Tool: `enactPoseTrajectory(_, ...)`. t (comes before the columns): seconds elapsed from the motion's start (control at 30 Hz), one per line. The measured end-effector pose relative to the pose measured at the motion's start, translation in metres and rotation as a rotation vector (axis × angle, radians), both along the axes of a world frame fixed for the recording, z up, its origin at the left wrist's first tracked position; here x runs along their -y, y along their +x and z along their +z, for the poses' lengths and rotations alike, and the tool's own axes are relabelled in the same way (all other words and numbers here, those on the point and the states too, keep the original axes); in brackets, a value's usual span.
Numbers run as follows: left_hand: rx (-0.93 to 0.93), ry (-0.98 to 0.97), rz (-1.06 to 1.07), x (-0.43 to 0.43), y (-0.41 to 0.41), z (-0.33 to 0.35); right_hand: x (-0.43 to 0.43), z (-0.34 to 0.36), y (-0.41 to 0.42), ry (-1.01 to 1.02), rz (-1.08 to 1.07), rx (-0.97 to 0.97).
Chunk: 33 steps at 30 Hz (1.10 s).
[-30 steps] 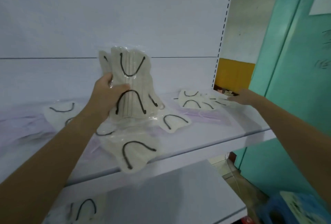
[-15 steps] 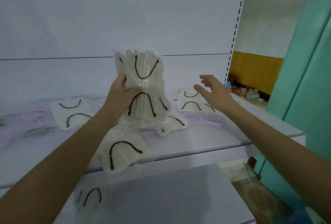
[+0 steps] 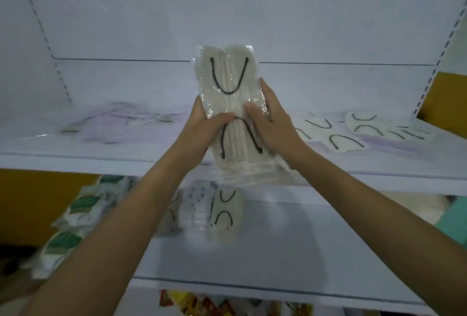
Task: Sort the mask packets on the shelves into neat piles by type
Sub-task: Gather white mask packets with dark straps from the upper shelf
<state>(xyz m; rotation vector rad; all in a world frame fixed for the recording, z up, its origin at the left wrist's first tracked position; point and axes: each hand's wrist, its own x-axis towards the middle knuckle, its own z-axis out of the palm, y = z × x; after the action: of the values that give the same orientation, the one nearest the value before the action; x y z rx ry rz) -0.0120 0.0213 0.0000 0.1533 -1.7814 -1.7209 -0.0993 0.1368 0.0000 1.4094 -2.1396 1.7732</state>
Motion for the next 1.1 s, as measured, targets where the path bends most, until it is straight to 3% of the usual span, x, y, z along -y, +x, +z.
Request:
enactPoseTrajectory(0.13, 0.044, -0.07, 0.097, 0.033, 0.083, -0.011, 0.035, -0.018, 0.088, 0.018, 0.106, 0.149)
enactPoseTrajectory(0.23, 0.127, -0.021, 0.115, 0.058, 0.154, -0.046, 0.057, -0.057, 0.146, 0.056, 0.221, 0.112)
enactPoseTrajectory(0.37, 0.317, 0.243, -0.033, 0.08, 0.241, -0.125, 0.082, -0.141, 0.216, 0.178, 0.308, 0.187)
enactPoseTrajectory(0.47, 0.512, 0.404, 0.01, 0.092, 0.271, -0.188, 0.095, -0.203, 0.248, 0.304, 0.24, 0.366)
enactPoseTrajectory(0.57, 0.612, 0.443, 0.177, 0.108, 0.267, -0.233, 0.111, -0.241, 0.254, 0.37, 0.084, 0.687)
enactPoseTrajectory(0.63, 0.608, 0.433, 0.248, 0.117, 0.254, -0.248, 0.12, -0.254, 0.252, 0.437, 0.045, 0.798)
enactPoseTrajectory(0.73, 0.617, 0.396, 0.196, 0.132, 0.224, -0.263, 0.132, -0.266, 0.236, 0.395, 0.025, 0.71)
enactPoseTrajectory(0.87, 0.778, 0.314, 0.086, 0.165, 0.172, -0.271, 0.169, -0.281, 0.182, 0.299, -0.05, 0.632)
enactPoseTrajectory(1.1, 0.771, 0.056, 0.261, 0.258, 0.052, -0.309, 0.273, -0.323, 0.058, 0.443, -0.018, 0.493)
